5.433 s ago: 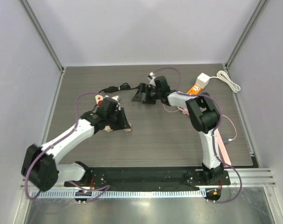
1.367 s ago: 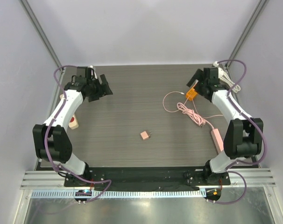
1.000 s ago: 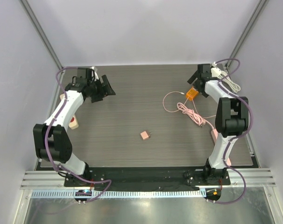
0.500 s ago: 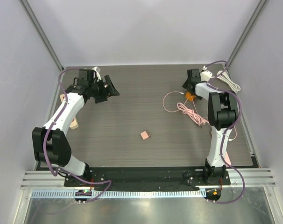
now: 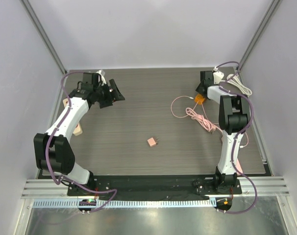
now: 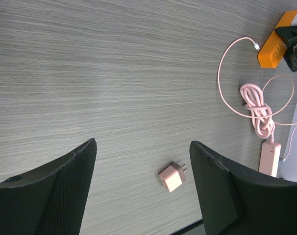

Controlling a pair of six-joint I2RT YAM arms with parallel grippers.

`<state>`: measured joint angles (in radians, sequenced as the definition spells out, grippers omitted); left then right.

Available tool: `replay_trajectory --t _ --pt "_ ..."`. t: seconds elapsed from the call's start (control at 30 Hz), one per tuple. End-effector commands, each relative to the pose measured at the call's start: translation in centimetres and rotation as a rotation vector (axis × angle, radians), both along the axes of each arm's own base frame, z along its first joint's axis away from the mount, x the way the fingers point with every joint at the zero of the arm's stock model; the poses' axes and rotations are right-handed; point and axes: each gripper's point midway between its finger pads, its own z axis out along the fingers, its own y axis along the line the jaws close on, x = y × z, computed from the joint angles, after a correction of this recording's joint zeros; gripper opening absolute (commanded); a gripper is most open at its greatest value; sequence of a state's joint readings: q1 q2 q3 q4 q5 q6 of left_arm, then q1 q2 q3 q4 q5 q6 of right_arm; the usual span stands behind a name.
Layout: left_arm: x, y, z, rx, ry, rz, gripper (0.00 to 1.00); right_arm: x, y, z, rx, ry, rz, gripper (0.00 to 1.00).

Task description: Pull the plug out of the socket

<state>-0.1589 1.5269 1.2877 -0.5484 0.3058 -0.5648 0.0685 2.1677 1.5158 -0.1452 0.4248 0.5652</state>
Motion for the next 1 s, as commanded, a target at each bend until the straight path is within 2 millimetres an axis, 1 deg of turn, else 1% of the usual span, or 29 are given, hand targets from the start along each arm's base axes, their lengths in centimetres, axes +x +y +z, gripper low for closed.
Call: replay_trajectory --t 0.0,0.03,0.07,0.2,0.33,0.37,0.43,0.47,0.5,0.57,0.6,0.7,0.77,0.8,0.9,0.93,0.97 --pt "0.7 -0.2 0.3 0.0 -0.032 -0.017 0.75 1.7 2.0 0.2 0.032 -0.031 0.114 0.09" --pt "0.7 -0.2 0.1 0.001 -0.028 -0.02 0.75 1.8 2.4 0.4 0.042 -0.038 0.139 0.02" --pt "0.7 -0.2 0.0 0.001 -0.027 -0.019 0.75 1.9 2.7 0.6 0.045 -0.047 0.157 0.01" --pt "0.8 -0.3 -0.4 0.004 -0.017 -0.024 0.75 3.2 3.3 2.6 0.035 -0.137 0.212 0.01" --pt "0.9 -0.4 -0.5 -0.002 -0.013 -0.026 0.75 2.7 3.8 4.2 0.033 -0.168 0.238 0.01" --pt "0.9 -0.3 -0.6 -0.001 -0.011 -0.025 0.75 2.7 3.9 5.5 0.027 -0.187 0.244 0.01" --pt "1.0 -0.3 -0.7 0.007 -0.01 -0.024 0.75 2.4 4.8 6.8 0.012 -0.209 0.266 0.01" --pt "1.0 -0.2 -0.8 0.008 -0.01 -0.023 0.75 2.4 5.1 8.1 0.0 -0.232 0.285 0.01" --pt "1.0 -0.3 -1.0 0.011 -0.006 -0.027 0.76 2.5 6.4 8.7 -0.001 -0.248 0.32 0.01" --pt "1.1 -0.3 -1.3 0.008 0.003 -0.031 0.76 2.5 7.5 9.6 -0.018 -0.264 0.354 0.01" --pt "1.1 -0.4 -1.7 0.006 0.016 -0.034 0.76 2.6 8.5 10.0 -0.025 -0.277 0.375 0.01" --pt "1.0 -0.7 -2.2 -0.006 0.033 -0.042 0.75 2.7 9.9 11.3 -0.053 -0.309 0.405 0.01" --pt "1.0 -0.8 -2.4 -0.007 0.041 -0.045 0.75 2.8 10.0 12.1 -0.059 -0.33 0.4 0.01" --pt "1.1 -0.9 -2.4 -0.006 0.039 -0.046 0.75 2.7 10.1 12.9 -0.062 -0.345 0.405 0.01" --pt "1.0 -0.8 -2.4 -0.001 0.038 -0.046 0.75 2.2 10.8 13.8 -0.048 -0.355 0.424 0.01" --pt "1.0 -0.8 -2.4 0.003 0.035 -0.046 0.75 2.2 11.3 14.6 -0.041 -0.365 0.436 0.01" --pt "1.1 -0.7 -2.4 0.011 0.034 -0.038 0.76 1.9 12.0 14.4 -0.024 -0.348 0.46 0.01"
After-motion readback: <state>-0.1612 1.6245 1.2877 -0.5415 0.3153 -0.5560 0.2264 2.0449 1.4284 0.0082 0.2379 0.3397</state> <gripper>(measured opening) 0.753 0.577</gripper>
